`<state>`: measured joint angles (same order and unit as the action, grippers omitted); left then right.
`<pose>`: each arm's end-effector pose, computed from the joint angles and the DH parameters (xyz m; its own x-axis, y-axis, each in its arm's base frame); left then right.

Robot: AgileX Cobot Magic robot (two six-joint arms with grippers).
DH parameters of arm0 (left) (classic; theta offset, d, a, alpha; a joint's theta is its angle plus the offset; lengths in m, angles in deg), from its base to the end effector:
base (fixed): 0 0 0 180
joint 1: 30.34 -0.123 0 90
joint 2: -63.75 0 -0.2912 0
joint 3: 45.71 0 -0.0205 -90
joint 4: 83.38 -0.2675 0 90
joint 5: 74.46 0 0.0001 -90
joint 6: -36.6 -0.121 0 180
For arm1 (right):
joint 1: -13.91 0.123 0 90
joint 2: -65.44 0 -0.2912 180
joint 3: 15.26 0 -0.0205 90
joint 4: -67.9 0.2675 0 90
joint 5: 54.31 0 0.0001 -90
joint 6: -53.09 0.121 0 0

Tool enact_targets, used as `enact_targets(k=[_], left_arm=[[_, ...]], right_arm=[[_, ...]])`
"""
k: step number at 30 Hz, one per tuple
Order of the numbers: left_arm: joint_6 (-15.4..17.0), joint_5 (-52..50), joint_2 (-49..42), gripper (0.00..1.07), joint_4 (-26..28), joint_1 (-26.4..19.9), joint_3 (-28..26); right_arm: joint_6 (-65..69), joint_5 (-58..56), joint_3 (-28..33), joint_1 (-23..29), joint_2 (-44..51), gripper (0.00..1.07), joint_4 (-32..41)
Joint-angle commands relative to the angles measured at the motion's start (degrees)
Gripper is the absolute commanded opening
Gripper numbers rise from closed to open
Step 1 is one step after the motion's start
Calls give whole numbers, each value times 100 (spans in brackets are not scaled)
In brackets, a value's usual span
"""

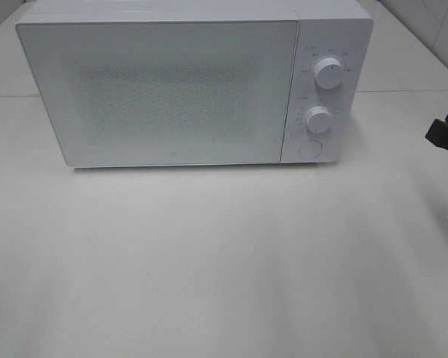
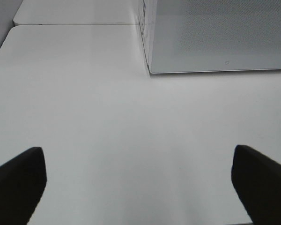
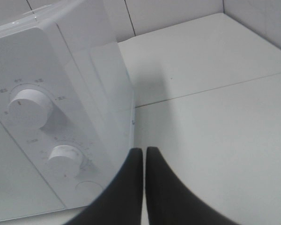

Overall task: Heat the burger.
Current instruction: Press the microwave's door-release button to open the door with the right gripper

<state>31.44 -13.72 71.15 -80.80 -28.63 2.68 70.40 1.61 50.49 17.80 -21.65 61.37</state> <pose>0.0289 -0.0056 0.2738 -0.4406 0.0811 -0.8940 0.0951 0.9945 0.0434 0.2438 0.0280 0.1702 -0.1576 0.2246 -0.9616 -0.1272 0.9611 0.2453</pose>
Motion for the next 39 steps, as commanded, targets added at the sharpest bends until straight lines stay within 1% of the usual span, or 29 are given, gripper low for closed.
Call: enact_targets(k=[1,2,3,4,5,6,8,11,12,14,16,17,19,20,22,23,24,26,31,32,33,34,35,36,37,39], left_arm=[[11,-80,-115,103,17,11,6],[11,-80,-115,103,17,11,6],[11,-80,-115,103,17,11,6],[11,-80,-115,103,17,11,6],[11,-80,-115,103,17,11,6],[11,-80,-115,103,17,11,6],[11,-80,-115,103,17,11,6],[11,-80,-115,103,17,11,6],[11,-80,-115,103,17,11,6],[11,-80,-115,103,17,11,6],[11,-80,-115,103,17,11,6],[11,-80,-115,103,17,11,6],[11,-80,-115,103,17,11,6],[11,-80,-115,103,17,11,6],[11,-80,-115,103,17,11,6],[11,-80,-115,103,17,11,6],[11,-80,-115,103,17,11,6],[11,-80,-115,103,17,11,6],[11,-80,-115,103,17,11,6],[11,-80,-115,103,17,11,6],[11,-80,-115,103,17,11,6],[11,-80,-115,103,17,11,6],[11,-80,-115,103,17,11,6],[11,-80,-115,103,17,11,6],[11,-80,-115,103,17,11,6],[11,-80,-115,103,17,11,6]], right_arm=[[470,-52,0,344,11,0,40],[470,-52,0,344,11,0,40],[728,-34,0,579,11,0,264],[894,-17,0,705,11,0,395],[894,-17,0,705,11,0,395],[1220,-6,0,917,11,0,653],[1346,6,0,1003,11,0,728],[2051,17,0,1495,11,0,1249],[2051,17,0,1495,11,0,1249],[2498,6,0,1788,11,0,1513],[2601,6,-6,1885,11,0,1581],[2785,-63,-11,2080,11,0,1793],[2859,-103,-11,2166,-6,0,1879],[3168,-103,-11,2361,-132,0,2051],[3329,-103,-11,2429,-201,0,2091],[3747,-34,-11,2561,-407,0,2108],[3747,-34,-11,2561,-407,0,2108],[4463,218,-86,2744,-768,0,2154],[5025,344,-286,2911,-1203,0,2263],[5506,602,-418,2916,-1427,0,2292],[5506,602,-418,2916,-1427,0,2292],[5770,642,-613,2916,-1644,0,2343],[5770,642,-613,2916,-1644,0,2343],[5850,630,-705,2916,-1759,0,2372],[6016,579,-922,2916,-1982,0,2435],[6039,579,-1020,2916,-2051,0,2498]])
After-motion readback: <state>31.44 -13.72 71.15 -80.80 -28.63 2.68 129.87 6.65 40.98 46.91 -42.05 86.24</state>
